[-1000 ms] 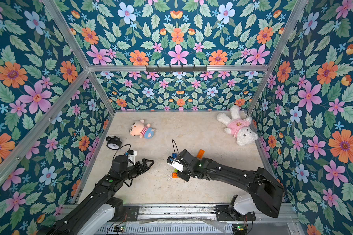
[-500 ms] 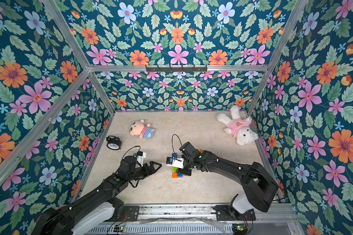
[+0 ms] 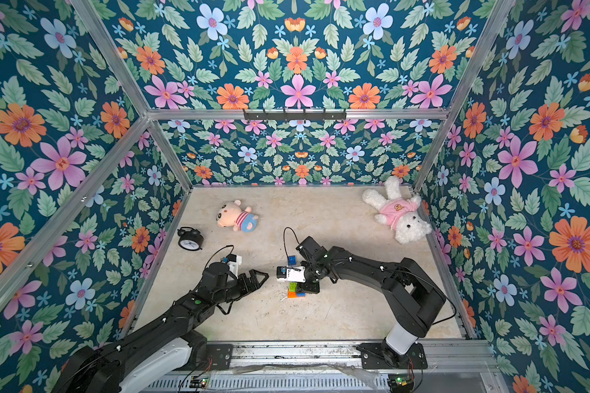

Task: Assemble the number 5 with lego
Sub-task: Assemble the lego brick with the lego brick.

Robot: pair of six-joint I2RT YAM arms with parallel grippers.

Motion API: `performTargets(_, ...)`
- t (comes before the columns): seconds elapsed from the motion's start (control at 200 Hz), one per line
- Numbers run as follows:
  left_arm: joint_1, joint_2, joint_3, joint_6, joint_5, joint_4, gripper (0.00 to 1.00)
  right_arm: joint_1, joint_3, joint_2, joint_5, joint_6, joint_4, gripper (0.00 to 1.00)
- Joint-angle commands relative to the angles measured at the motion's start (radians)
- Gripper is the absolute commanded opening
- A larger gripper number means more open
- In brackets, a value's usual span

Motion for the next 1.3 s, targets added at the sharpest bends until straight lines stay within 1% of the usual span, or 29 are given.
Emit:
performTargets(0.0,0.001,-0.002,0.003,-0.006,-0.008,0.012,0.99,0.000,0.010,0.034,-0.023,-0.005,-0.021,0.18)
performTargets(0.305,0.001,0.009,0.010,0.004,-0.017,0.006,0.99,0.001,0.036,0.070,-0.035,0.006,-0.042,0.17)
performTargets(0.41,0.001,0.010,0.010,0.008,-0.016,0.002,0.99,0.001,0.079,0.111,-0.018,0.019,-0.096,0.17)
performTargets(0.52,0.001,0.004,0.013,0.011,-0.026,-0.011,0.99,0.001,0.075,0.131,0.000,0.039,-0.093,0.17)
performTargets(0.59,0.001,0.000,0.013,0.012,-0.030,-0.021,0.99,0.002,0.072,0.133,0.002,0.045,-0.095,0.17)
performTargets(0.775,0.001,-0.009,0.023,0.020,-0.055,-0.056,0.99,0.004,0.082,0.150,0.065,0.065,-0.101,0.16)
performTargets(0.92,0.001,-0.013,0.030,0.020,-0.080,-0.078,0.99,0.004,0.045,0.137,0.071,0.063,-0.077,0.15)
performTargets(1.005,0.001,-0.015,0.030,0.020,-0.083,-0.080,0.99,0.006,0.049,0.126,0.074,0.070,-0.085,0.16)
performTargets(1.045,0.001,-0.014,0.030,0.022,-0.082,-0.081,0.99,0.006,0.052,0.119,0.073,0.068,-0.084,0.18)
performTargets(1.1,0.001,-0.013,0.032,0.021,-0.082,-0.081,0.99,0.006,0.059,0.109,0.065,0.075,-0.076,0.25)
performTargets(1.22,0.001,-0.013,0.044,0.032,-0.074,-0.090,0.99,0.005,0.066,0.088,0.056,0.095,-0.055,0.37)
performTargets(1.295,0.001,-0.013,0.054,0.037,-0.073,-0.095,0.99,0.006,0.073,0.084,0.060,0.100,-0.059,0.42)
